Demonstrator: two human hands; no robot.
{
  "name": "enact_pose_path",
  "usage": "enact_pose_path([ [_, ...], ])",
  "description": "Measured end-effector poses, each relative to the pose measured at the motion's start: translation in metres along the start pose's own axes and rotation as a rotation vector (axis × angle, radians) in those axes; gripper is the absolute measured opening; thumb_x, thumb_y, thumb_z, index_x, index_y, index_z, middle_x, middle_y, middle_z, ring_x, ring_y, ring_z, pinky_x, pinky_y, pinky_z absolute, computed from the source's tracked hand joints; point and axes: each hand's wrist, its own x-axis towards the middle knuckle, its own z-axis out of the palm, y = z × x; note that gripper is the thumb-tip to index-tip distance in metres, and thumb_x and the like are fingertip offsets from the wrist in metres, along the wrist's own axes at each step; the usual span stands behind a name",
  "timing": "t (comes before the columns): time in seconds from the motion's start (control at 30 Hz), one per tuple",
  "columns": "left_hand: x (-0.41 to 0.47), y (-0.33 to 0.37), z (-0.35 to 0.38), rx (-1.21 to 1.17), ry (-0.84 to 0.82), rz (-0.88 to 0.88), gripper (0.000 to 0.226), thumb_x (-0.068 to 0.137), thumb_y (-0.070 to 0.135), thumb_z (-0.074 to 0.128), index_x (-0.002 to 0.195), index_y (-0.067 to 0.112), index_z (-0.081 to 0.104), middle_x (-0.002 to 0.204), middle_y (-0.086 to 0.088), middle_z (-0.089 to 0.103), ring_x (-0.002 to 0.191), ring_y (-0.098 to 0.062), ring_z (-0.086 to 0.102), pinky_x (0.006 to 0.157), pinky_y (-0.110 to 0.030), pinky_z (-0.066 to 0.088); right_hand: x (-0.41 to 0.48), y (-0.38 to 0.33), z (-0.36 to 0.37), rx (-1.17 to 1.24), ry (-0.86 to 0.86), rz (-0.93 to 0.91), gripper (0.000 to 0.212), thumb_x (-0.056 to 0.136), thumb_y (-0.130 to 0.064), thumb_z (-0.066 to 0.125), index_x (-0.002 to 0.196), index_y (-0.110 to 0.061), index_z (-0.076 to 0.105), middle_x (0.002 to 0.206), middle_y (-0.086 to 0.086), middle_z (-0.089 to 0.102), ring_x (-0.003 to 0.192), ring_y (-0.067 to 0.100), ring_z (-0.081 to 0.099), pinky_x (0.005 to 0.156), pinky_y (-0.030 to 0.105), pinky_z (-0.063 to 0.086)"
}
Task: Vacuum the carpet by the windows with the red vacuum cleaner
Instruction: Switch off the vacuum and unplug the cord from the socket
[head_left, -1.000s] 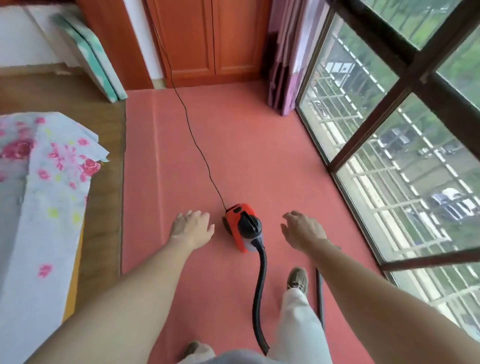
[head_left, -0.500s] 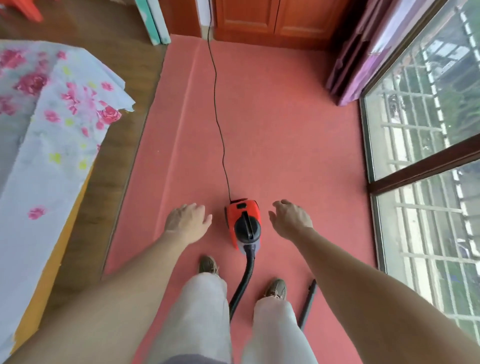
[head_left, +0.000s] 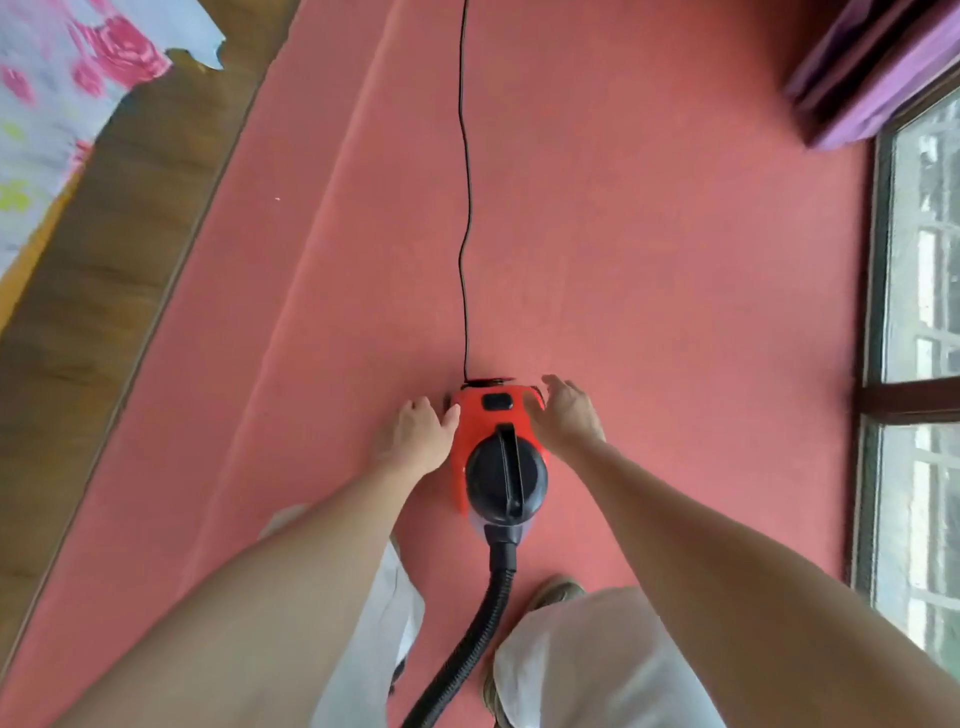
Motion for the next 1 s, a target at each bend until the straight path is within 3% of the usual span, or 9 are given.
enact_pose_path([
  [0.13, 0.066, -0.011, 0.074, -0.255, -0.116, -0.218, 0.100, 0.087, 0.079, 0.034, 0.148, -0.001, 0.032, 0.151, -0.018, 0.039, 0.138, -0.035, 0.039, 0.112, -0.045, 0.033, 0.072, 0.034, 0.064, 0.117, -0.058, 0.166, 0.082, 0.093, -0.055, 0.050, 0.151, -0.004, 0.024, 0.151, 0.021, 0.034, 0.139, 0.034, 0.035, 0.110, 0.039, 0.032],
  [0.27, 0.109, 0.011, 0.116, -0.568, -0.217, -0.286, 0.128, 0.069, 0.092, 0.044, 0.153, 0.000, 0.015, 0.158, -0.016, 0.028, 0.144, -0.034, 0.031, 0.116, -0.045, 0.027, 0.117, 0.061, 0.111, 0.227, -0.105, 0.358, 0.104, 0.082, -0.074, 0.049, 0.152, -0.004, 0.019, 0.149, 0.025, 0.035, 0.135, 0.038, 0.041, 0.109, 0.044, 0.036],
  [0.37, 0.121, 0.021, 0.139, -0.752, -0.125, -0.363, 0.122, 0.068, 0.085, 0.059, 0.149, 0.002, 0.021, 0.150, -0.016, 0.040, 0.134, -0.035, 0.044, 0.105, -0.043, 0.038, 0.132, 0.076, 0.131, 0.380, -0.109, 0.392, 0.103, 0.076, -0.078, 0.052, 0.145, -0.003, 0.034, 0.137, 0.020, 0.051, 0.125, 0.037, 0.051, 0.102, 0.042, 0.044],
  [0.47, 0.129, 0.022, 0.144, -0.765, -0.084, -0.375, 0.117, 0.067, 0.078, 0.068, 0.146, 0.002, 0.026, 0.146, -0.015, 0.043, 0.130, -0.035, 0.048, 0.101, -0.042, 0.042, 0.139, 0.081, 0.134, 0.404, -0.093, 0.358, 0.102, 0.071, -0.081, 0.054, 0.138, -0.005, 0.043, 0.127, 0.015, 0.059, 0.115, 0.034, 0.058, 0.095, 0.040, 0.049],
  [0.73, 0.152, 0.024, 0.143, -0.737, 0.002, -0.302, 0.106, 0.071, 0.072, 0.068, 0.144, 0.004, 0.031, 0.147, -0.015, 0.043, 0.131, -0.034, 0.047, 0.105, -0.045, 0.043, 0.149, 0.080, 0.134, 0.428, -0.076, 0.311, 0.109, 0.055, -0.087, 0.054, 0.131, -0.010, 0.048, 0.117, 0.009, 0.063, 0.106, 0.029, 0.062, 0.094, 0.044, 0.052],
  [1.0, 0.154, 0.023, 0.148, -0.718, 0.065, -0.308, 0.096, 0.071, 0.072, 0.068, 0.135, 0.005, 0.039, 0.136, -0.012, 0.052, 0.122, -0.032, 0.054, 0.097, -0.042, 0.047, 0.160, 0.078, 0.134, 0.366, -0.086, 0.310, 0.108, 0.054, -0.086, 0.056, 0.127, -0.007, 0.051, 0.115, 0.010, 0.063, 0.104, 0.028, 0.063, 0.092, 0.044, 0.053],
])
